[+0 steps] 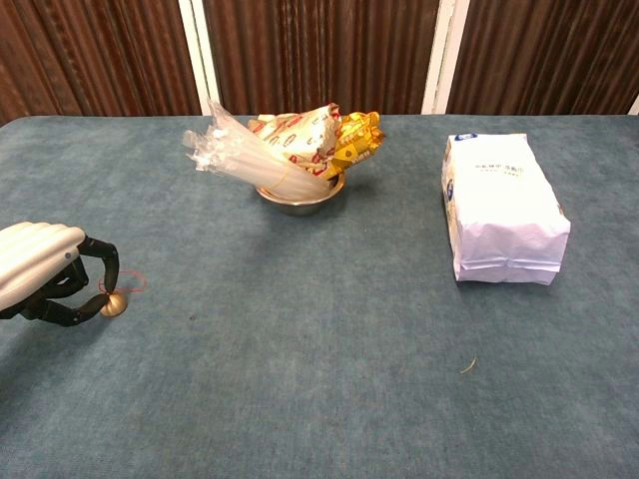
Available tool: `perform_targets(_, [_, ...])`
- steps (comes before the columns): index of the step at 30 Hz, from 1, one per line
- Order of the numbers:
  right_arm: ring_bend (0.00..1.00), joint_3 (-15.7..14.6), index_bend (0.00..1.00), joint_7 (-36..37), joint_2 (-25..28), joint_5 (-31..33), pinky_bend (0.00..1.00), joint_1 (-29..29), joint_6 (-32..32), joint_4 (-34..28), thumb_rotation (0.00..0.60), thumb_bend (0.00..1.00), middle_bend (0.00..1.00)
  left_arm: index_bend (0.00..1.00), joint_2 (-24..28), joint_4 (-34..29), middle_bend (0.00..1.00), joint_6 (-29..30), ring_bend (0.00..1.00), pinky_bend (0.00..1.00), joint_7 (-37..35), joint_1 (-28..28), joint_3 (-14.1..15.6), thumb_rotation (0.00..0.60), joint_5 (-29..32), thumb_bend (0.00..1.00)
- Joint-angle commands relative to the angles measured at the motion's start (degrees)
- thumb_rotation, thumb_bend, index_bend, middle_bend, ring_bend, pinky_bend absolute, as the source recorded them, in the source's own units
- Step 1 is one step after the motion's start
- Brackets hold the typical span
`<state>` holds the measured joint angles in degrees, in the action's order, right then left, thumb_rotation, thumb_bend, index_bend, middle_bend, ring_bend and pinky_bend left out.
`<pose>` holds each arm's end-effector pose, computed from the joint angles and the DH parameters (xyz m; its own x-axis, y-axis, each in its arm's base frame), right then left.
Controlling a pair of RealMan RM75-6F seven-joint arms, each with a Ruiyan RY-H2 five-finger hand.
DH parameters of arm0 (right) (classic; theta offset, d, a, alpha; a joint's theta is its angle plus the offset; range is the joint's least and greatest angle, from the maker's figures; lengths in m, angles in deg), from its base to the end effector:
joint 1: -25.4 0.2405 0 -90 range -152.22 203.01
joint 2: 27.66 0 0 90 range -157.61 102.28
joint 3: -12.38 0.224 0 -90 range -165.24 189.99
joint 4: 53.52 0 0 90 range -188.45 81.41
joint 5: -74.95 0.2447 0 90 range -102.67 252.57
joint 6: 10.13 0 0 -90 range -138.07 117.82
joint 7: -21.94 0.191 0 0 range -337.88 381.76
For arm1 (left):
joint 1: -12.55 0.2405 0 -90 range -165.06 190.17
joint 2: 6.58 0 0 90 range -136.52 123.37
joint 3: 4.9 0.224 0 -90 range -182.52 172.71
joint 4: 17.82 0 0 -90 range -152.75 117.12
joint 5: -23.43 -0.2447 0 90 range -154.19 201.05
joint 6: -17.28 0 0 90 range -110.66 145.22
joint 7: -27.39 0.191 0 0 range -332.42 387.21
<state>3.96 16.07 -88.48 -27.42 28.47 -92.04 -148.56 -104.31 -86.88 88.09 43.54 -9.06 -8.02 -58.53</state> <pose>-0.2734 -0.1585 0.0642 0.5210 -0.2313 0.8216 -0.8454 -0.2727 0.4593 -0.2245 0.2971 -0.0732 0.5137 0.1293 0.8481 0.8441 -0.2528 -0.4728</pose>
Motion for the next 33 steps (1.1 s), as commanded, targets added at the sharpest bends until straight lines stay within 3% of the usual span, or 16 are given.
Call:
perform_targets(1, [0.0,0.0,0.0,0.0,0.0,0.0,0.0,0.0,-0.1,0.0,0.6,0.21,0.0,0.63,0.0,0.1,1.0,0.1,1.0,1.0,0.0,0.0,0.0,0.6,-0.1,0.43])
perform_targets(12, [0.0,-0.1,0.0,0.1,0.0,-0.2,0.0,0.0,-0.1,0.1,0.6,0.21,0.0,0.65,0.5,-0.5,1.0,1.2,1.0,1.0,0.0,0.1,-0.2,0.6,-0.5,0.44])
perform_targets(27, [0.0,0.0,0.0,-0.2,0.0,0.1,0.0,0.1,0.3,0.1,0.6,0.21,0.0,0.65,4.0,-4.6,1.0,3.6,1.0,1.0,0.3,-0.4,-3.0,0.6,-0.1,0.44])
perform_targets(29, [0.0,-0.6,0.0,0.2,0.2,-1.2,0.0,-0.2,-0.6,0.0,0.6,0.21,0.0,0.65,4.6,-8.6,1.0,0.5,1.0,1.0,-4.3,0.5,0.3,0.6,-0.1,0.44])
perform_targets(31, [0.0,-0.8,0.0,0.7,0.3,-1.9,0.0,-0.4,-1.3,0.2,0.6,0.21,0.0,0.65,5.0,-9.4,1.0,0.3,1.0,1.0,-2.9,0.5,1.5,0.6,-1.4,0.44])
perform_targets(33, [0.0,-0.8,0.0,1.1,0.4,-1.8,0.0,-0.4,-1.3,0.4,0.6,0.21,0.0,0.65,4.1,-7.5,1.0,1.8,1.0,1.0,-0.2,-0.2,-0.9,0.6,-0.6,0.43])
